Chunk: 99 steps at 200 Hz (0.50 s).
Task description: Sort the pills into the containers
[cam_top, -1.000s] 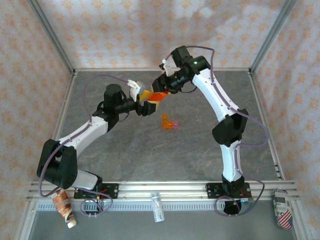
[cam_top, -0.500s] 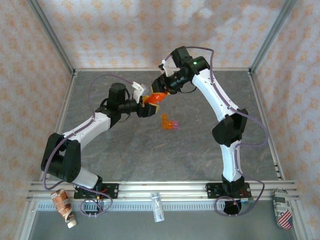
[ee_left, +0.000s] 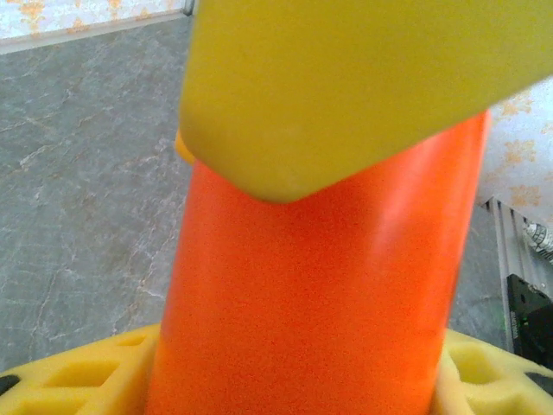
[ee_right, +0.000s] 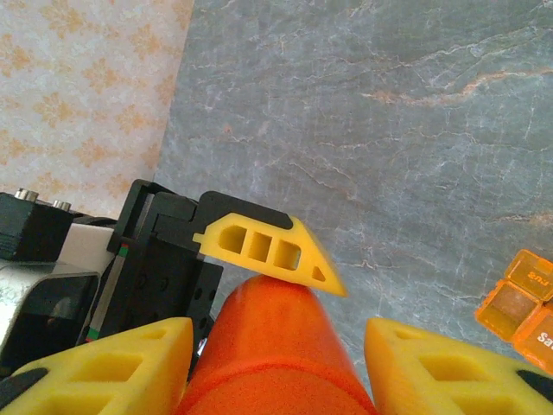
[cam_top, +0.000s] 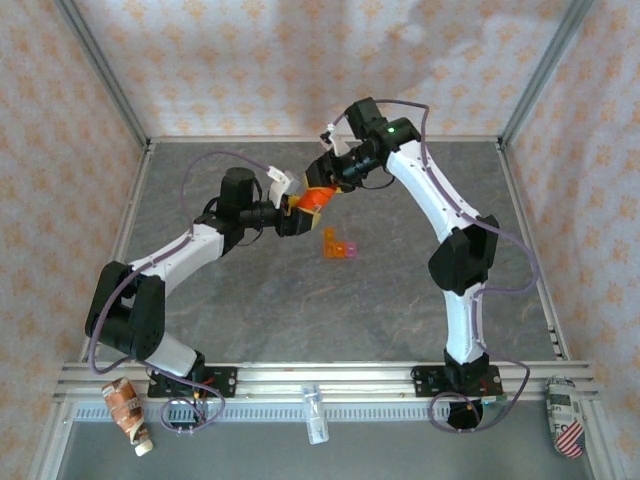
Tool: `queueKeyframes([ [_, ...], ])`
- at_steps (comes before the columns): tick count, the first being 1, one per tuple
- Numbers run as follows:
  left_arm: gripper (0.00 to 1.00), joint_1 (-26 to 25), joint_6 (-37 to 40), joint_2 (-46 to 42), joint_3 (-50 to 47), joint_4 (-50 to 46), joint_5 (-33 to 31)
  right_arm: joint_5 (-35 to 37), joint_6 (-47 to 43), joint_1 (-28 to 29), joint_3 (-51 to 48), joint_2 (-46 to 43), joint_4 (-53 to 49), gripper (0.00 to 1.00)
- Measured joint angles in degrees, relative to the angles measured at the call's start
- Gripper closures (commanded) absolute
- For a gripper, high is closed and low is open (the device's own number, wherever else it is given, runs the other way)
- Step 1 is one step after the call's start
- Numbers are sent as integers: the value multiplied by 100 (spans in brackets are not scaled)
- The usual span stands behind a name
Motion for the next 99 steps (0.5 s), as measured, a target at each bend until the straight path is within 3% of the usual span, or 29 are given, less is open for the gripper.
queueKeyframes([
  [26, 100, -26, -238, 44, -20, 299, 83, 7, 68, -44, -98, -111, 116, 75],
  [62, 100, -26, -393, 50, -31, 560, 90, 24, 179, -68, -122, -175, 280, 70],
  [99, 100, -28, -437, 48, -57, 662, -33, 85, 339, -94, -205, -221, 422, 31],
])
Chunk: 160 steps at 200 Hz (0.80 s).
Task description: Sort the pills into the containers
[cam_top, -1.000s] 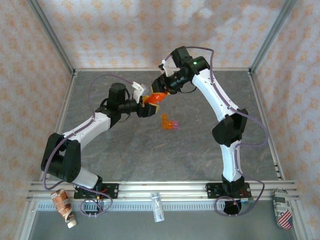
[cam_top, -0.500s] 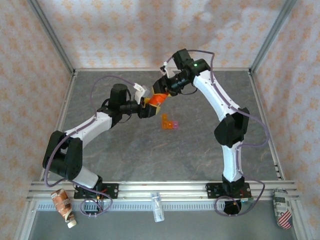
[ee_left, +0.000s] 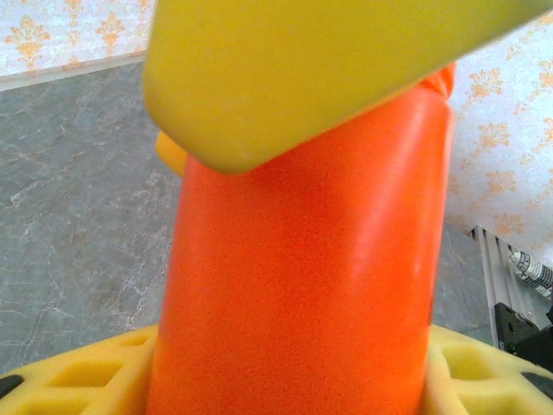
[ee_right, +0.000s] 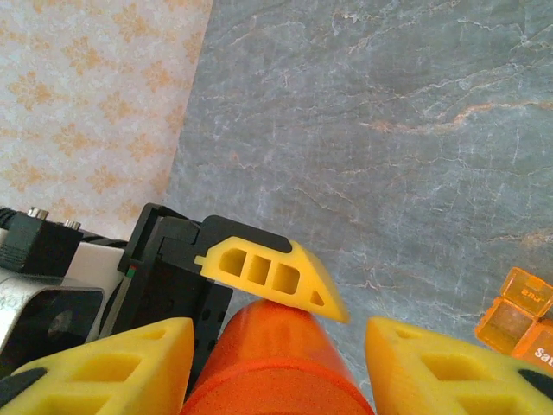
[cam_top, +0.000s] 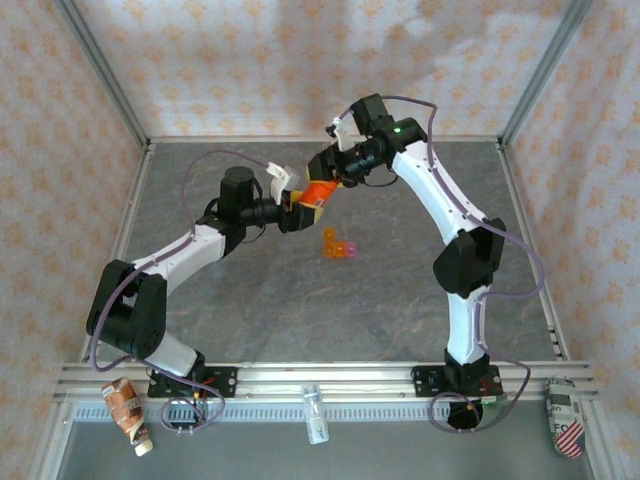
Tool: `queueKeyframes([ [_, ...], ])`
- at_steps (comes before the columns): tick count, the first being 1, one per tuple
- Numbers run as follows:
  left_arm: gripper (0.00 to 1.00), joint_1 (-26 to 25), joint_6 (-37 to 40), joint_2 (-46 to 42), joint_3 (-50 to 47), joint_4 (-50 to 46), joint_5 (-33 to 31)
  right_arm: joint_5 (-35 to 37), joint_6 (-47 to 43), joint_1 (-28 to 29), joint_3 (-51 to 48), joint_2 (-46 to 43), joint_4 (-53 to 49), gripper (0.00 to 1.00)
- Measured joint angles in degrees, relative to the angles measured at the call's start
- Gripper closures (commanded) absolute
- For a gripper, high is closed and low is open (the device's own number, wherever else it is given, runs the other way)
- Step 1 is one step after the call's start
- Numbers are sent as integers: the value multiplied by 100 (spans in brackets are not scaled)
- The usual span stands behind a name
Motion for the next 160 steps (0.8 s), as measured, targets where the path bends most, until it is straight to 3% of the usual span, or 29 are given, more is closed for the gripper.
queueKeyframes([
  [12, 100, 2, -22, 0, 11, -20, -96, 48, 125, -26, -103, -85, 72, 21],
  [27, 100, 9, -24, 0, 63, -116, -192, 116, 350, -138, -396, -330, 227, 18],
  [70, 100, 2, 273, -98, 142, -533, -433, 809, 1119, -651, -1646, -1665, 935, 17],
  [113, 100, -48, 1003, -393, 136, -1067, -949, 1864, 1884, -634, -3364, -2981, 1808, 17],
  [136, 100, -212, 1401, -621, 20, -1095, -1270, 2072, 2288, -629, -4242, -3357, 2409, 17],
  [160, 100, -387, 1679, -704, -76, -1093, -1440, 2131, 2559, -522, -4551, -3379, 2769, 17],
])
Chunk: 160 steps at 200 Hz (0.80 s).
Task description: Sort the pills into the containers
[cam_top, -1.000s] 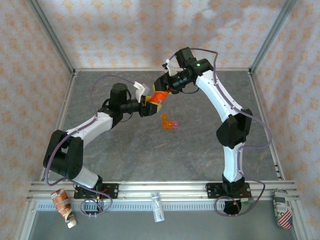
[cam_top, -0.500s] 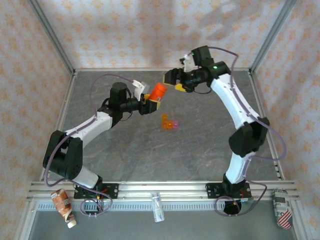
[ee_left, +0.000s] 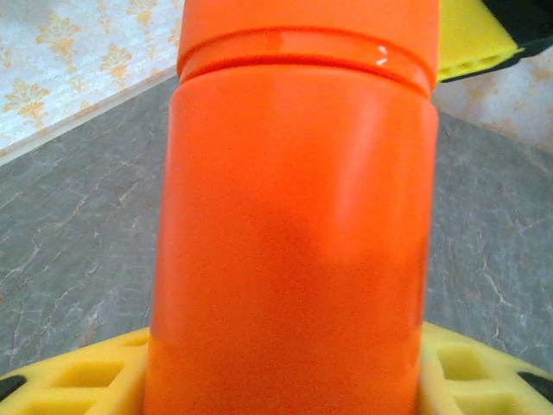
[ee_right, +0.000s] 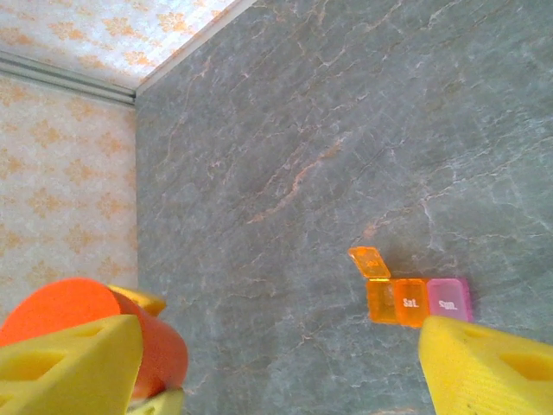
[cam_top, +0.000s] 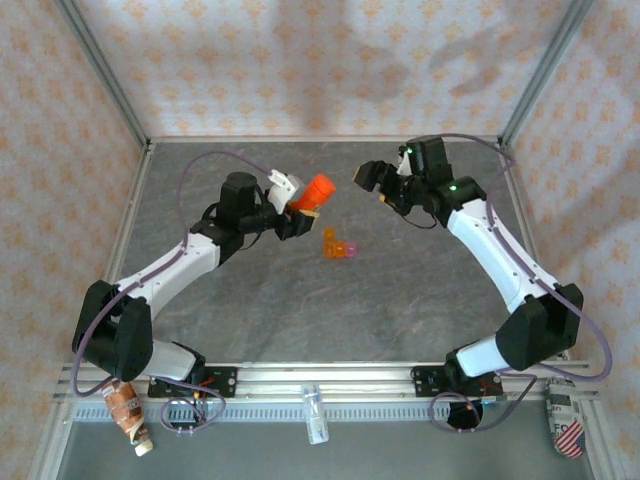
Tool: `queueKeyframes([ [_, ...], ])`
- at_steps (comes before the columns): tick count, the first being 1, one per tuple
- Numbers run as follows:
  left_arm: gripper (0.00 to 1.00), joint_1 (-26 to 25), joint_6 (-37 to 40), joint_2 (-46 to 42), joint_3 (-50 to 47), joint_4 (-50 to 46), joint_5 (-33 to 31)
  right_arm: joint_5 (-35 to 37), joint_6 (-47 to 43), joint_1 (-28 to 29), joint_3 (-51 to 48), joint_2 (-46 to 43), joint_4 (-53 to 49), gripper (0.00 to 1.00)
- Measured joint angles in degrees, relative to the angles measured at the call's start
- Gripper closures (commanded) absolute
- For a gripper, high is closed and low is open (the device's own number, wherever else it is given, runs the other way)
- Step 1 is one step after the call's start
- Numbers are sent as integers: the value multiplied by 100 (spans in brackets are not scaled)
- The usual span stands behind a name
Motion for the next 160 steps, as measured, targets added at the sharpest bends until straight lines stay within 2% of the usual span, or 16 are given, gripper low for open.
queueKeyframes([
  [52, 100, -212, 201, 4, -11, -103, -44, 114, 216, 601, 33, 44, 511, 18],
  [160, 100, -350, 254, 216, 94, -319, -52, 105, 382, 892, 181, 459, 785, 22],
])
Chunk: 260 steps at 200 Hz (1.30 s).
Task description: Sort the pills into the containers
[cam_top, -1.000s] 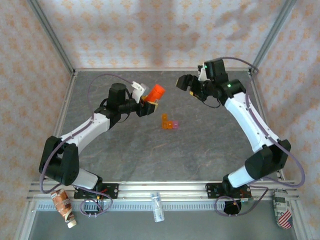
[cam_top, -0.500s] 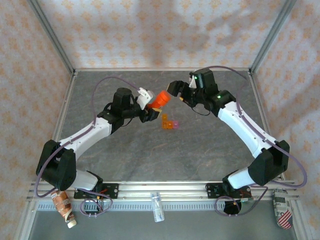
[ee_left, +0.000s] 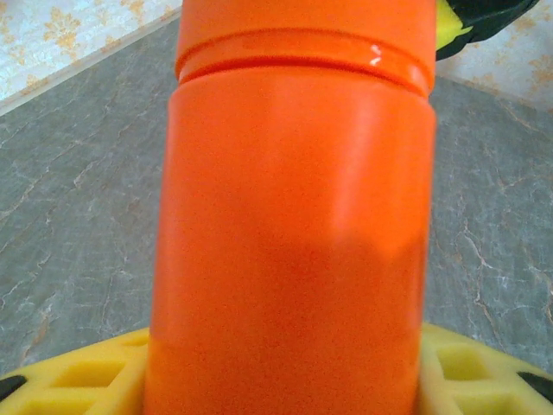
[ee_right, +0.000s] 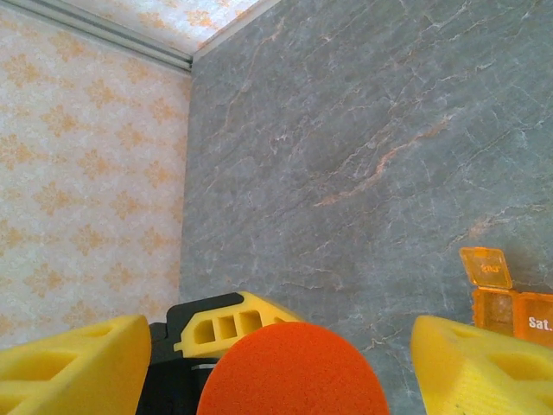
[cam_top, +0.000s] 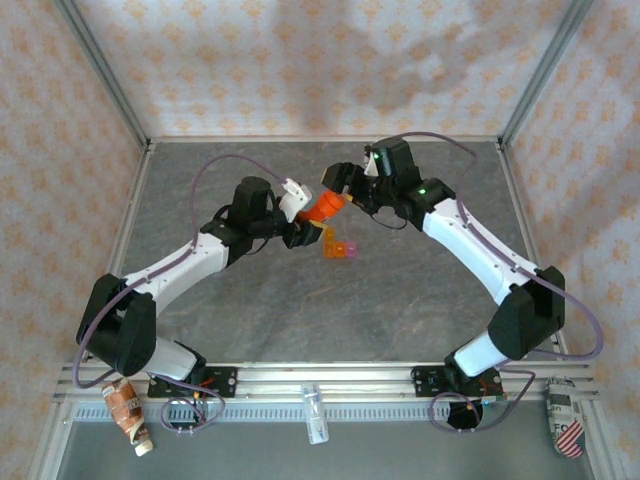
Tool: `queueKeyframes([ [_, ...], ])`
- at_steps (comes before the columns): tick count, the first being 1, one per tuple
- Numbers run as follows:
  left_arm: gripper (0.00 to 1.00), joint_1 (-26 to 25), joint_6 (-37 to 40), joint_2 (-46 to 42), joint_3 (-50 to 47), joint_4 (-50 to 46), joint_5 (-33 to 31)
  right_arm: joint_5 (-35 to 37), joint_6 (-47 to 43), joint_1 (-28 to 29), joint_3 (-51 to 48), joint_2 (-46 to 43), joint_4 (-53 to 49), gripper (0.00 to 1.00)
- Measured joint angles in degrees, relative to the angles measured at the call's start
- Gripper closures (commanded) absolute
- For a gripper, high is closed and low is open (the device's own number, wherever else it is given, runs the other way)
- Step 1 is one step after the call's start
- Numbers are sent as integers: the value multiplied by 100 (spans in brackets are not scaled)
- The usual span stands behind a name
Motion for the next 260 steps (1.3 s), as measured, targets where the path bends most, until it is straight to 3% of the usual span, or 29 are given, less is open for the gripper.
queueKeyframes([
  [85, 100, -11, -144, 31, 44, 87, -101, -109, 81, 9, -52, 0, 101, 29],
  [163, 100, -11, -269, 31, 48, 162, -140, -127, 125, 9, -155, 0, 214, 56],
  [191, 100, -11, -332, 31, 48, 166, -133, -164, -63, -4, -190, -2, 306, 58],
  [249, 100, 4, -750, 31, 328, 79, 389, -1762, -1510, -566, -271, -79, 719, 57],
  [260, 100, 4, -817, 31, 382, 63, 468, -2020, -1668, -647, -271, -87, 782, 53],
])
